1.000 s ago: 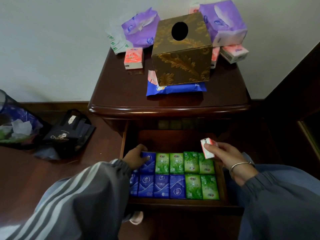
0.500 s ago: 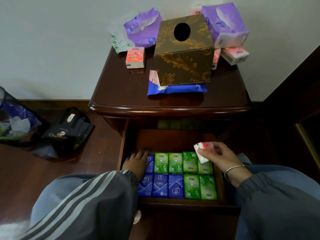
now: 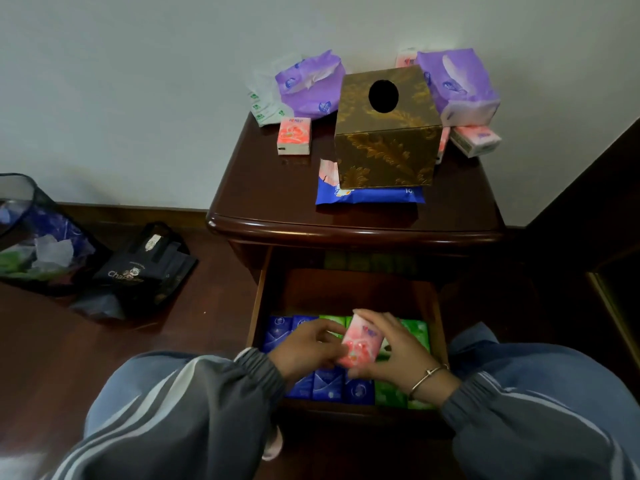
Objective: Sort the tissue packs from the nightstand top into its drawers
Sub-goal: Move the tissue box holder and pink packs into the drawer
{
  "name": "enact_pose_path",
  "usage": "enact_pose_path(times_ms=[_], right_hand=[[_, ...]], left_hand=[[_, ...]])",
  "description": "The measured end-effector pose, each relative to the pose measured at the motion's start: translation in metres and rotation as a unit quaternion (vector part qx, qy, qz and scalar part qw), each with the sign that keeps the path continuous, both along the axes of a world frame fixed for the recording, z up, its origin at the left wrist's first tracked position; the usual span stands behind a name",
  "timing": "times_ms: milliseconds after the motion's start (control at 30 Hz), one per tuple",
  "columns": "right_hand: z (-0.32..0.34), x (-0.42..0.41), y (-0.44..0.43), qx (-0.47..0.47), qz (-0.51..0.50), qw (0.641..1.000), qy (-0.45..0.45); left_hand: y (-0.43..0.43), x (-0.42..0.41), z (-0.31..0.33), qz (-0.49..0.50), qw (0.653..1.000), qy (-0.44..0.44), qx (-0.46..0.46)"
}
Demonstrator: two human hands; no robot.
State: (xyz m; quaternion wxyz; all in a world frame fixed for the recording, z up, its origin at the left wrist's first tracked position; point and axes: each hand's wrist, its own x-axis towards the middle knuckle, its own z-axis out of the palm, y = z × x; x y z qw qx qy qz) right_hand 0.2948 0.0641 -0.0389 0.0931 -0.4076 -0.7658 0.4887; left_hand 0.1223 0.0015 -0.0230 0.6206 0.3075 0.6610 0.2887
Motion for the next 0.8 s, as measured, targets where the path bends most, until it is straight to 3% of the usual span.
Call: enact_pose_path(times_ms=[167, 300, 400, 500, 633, 800], right_hand=[[0.026, 0.005, 0.011, -0.121, -0.091, 0.986, 0.074], [0.059, 0.015, 0.020, -0.161, -0.127, 0.971, 0.121], [0.093, 0.024, 0.036, -0.145, -0.172, 0.961, 0.161], [0.128, 0.033, 0.054, -0.124, -0.200, 0.951, 0.202], [0.157, 0.053, 0.070, -0.129, -0.248, 0.921, 0.272], [0.163, 0.092, 0.076, -0.115, -0.280, 0.911, 0.278]], left_hand=[[-0.005, -0.007, 0.025, -0.023, 0.997, 0.006, 0.070], [0.009, -0.012, 0.072, -0.046, 0.990, 0.012, 0.131], [0.041, -0.037, 0.113, 0.001, 0.973, 0.103, 0.204], [0.089, -0.073, 0.143, 0.107, 0.923, 0.267, 0.255], [0.155, -0.111, 0.146, 0.172, 0.898, 0.357, 0.194], [0.226, -0.128, 0.126, 0.190, 0.896, 0.392, 0.086]])
